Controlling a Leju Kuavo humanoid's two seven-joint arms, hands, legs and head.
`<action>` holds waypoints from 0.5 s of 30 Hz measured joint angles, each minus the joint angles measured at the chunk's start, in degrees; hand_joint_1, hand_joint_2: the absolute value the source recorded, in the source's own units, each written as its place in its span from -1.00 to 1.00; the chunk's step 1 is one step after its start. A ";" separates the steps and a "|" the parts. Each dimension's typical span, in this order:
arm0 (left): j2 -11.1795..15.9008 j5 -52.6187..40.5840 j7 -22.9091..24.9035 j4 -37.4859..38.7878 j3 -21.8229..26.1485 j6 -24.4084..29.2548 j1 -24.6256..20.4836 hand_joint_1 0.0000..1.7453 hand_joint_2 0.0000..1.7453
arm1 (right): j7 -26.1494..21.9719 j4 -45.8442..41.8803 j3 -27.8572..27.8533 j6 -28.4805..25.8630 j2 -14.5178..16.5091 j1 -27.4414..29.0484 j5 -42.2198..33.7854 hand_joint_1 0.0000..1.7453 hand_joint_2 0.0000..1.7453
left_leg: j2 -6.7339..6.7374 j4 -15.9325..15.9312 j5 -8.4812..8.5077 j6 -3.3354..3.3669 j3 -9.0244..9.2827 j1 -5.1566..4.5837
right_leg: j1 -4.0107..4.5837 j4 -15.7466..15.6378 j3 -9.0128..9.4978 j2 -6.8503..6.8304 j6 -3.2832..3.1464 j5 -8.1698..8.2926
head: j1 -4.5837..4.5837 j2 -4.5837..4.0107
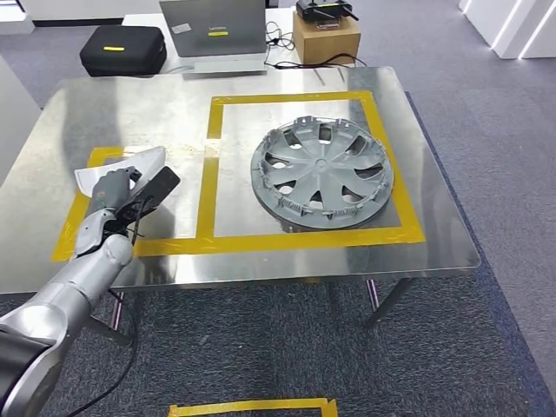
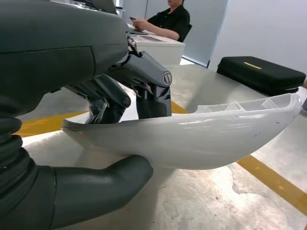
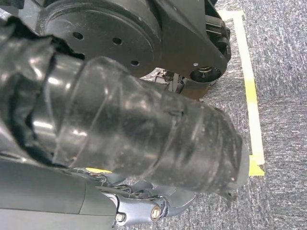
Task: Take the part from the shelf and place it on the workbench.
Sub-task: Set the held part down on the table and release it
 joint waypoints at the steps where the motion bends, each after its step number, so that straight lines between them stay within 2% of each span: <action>1: 0.04 -0.09 0.07 0.22 0.05 0.00 0.00 1.00 1.00 | 0.00 0.02 0.00 0.00 0.00 0.00 0.01 -1.00 -1.00 | 0.00 0.00 0.00 0.00 0.00 0.00 | 0.00 0.00 0.00 0.00 0.00 0.00 | 0.00 0.00; 14: 0.19 -0.31 -1.01 0.96 1.21 -0.70 0.02 1.00 1.00 | 0.00 0.07 0.02 0.00 0.00 -0.06 0.28 -1.00 -1.00 | 0.00 0.00 0.00 0.00 -0.01 0.01 | 0.00 0.00 -0.01 -0.03 0.00 0.00 | -0.01 0.00; 15: 0.19 -0.31 -1.02 0.97 1.22 -0.70 0.02 0.78 1.00 | 0.00 0.07 0.02 0.00 0.00 -0.06 0.28 -1.00 -1.00 | 0.00 0.00 0.00 0.00 -0.01 0.01 | 0.00 0.00 -0.01 -0.03 0.00 0.00 | -0.01 0.00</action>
